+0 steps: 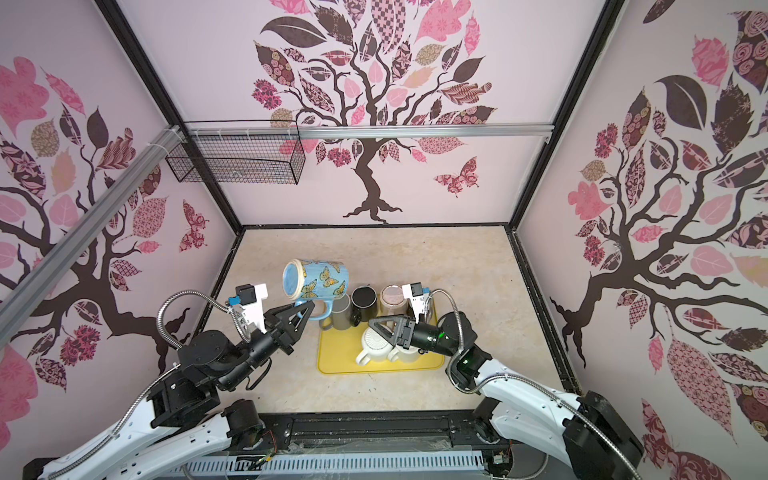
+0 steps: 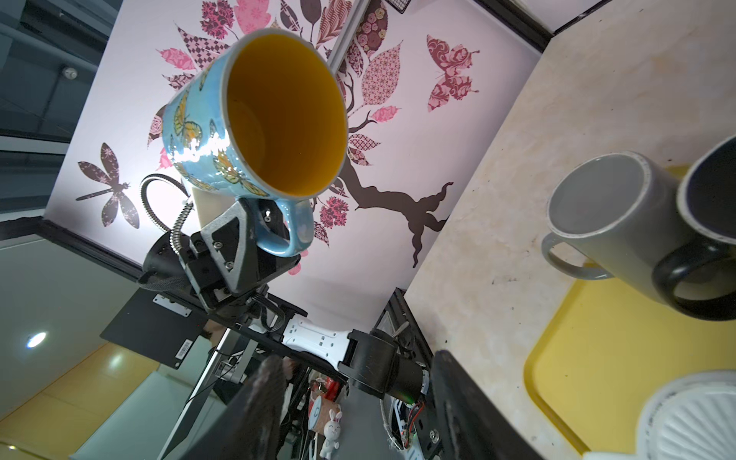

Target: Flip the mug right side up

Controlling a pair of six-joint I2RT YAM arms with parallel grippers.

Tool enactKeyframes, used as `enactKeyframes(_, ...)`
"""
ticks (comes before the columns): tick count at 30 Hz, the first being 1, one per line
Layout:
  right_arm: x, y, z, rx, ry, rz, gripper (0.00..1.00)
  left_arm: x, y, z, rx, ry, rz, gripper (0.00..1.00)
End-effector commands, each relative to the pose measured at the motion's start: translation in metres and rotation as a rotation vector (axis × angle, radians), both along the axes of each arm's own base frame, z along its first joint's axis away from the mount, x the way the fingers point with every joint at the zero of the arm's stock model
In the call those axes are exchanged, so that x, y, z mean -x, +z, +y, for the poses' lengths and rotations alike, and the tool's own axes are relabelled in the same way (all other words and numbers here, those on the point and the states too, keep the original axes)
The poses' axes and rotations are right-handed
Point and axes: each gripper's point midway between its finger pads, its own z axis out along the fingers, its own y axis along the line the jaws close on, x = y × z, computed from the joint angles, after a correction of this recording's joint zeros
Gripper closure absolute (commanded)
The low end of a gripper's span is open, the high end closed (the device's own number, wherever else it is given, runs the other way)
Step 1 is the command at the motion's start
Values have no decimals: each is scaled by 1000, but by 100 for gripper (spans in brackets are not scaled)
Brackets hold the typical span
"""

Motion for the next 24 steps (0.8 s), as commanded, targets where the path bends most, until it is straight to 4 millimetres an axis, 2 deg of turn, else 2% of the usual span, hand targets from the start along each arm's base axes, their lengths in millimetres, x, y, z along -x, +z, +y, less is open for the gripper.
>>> enactKeyframes(1,9,43,3,-103,54,-89,37,2,42,-8,219,-60,-86,100)
enactKeyframes(6,5,42,3,-107,35,-96,37,-11,42,-21,377,-155,-46,100)
enactKeyframes(10,1,41,3,-105,17,-89,38,-9,49,-25,538,-241,-71,100)
enactKeyframes(19,-13,38,10,-115,-7,-54,40,-10,40,-49,626,-372,-20,100)
enactKeyframes(24,-21,47,5,-157,-61,-60,41,-6,36,-57,636,-427,-7,100)
